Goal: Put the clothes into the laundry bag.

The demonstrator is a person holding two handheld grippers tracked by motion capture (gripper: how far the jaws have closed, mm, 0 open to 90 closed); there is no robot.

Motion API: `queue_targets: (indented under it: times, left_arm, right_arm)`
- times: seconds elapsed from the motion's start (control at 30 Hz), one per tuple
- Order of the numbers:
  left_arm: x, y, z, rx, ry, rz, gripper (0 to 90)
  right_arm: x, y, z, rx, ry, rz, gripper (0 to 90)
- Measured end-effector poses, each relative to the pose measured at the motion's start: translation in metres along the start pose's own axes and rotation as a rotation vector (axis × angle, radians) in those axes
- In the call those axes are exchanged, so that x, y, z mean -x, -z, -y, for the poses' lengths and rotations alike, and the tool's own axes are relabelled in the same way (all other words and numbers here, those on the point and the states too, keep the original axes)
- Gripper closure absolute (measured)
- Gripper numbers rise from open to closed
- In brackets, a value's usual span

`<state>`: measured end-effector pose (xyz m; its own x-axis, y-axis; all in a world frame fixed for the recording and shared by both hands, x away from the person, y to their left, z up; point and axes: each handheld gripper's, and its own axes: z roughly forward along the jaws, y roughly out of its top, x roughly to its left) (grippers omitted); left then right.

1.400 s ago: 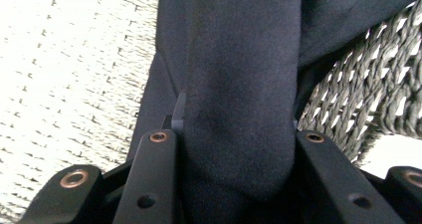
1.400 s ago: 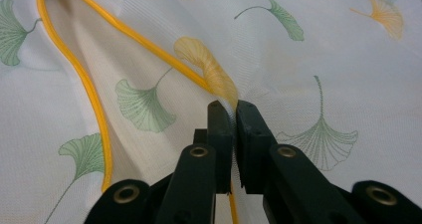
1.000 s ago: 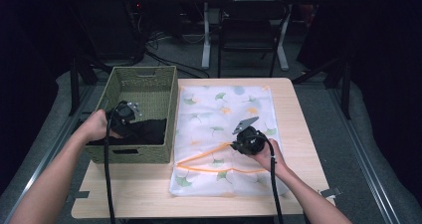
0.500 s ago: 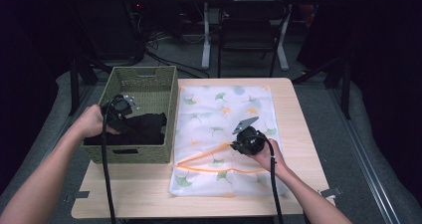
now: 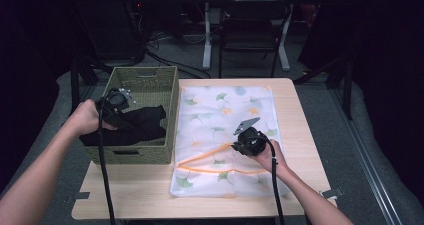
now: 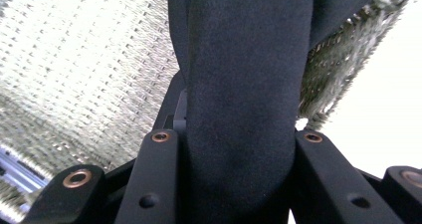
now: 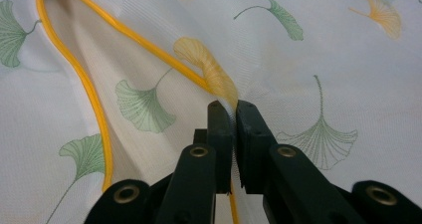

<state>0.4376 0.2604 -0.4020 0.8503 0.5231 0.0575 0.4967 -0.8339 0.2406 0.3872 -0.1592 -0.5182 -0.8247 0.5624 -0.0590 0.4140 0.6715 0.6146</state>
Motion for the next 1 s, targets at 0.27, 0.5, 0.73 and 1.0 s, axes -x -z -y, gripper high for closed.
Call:
queue_targets:
  times: [0.27,0.5,0.73,1.0]
  left_arm:
    - [0.006,0.025,-0.005,0.028,0.031,-0.023,68.7]
    - [0.015,0.036,-0.008,0.037,0.057,-0.036,68.7]
    - [0.025,0.048,-0.01,0.057,0.06,-0.033,68.7]
    - [0.04,0.06,-0.016,0.07,0.048,-0.022,68.7]
  right_arm:
    - [0.0,0.0,0.0,-0.003,-0.004,0.002,86.1]
    - [0.0,0.0,0.0,-0.003,-0.002,0.001,86.2]
    - [0.0,0.0,0.0,-0.002,-0.001,0.003,86.1]
    - [-0.001,0.0,0.0,-0.001,-0.001,0.004,86.2]
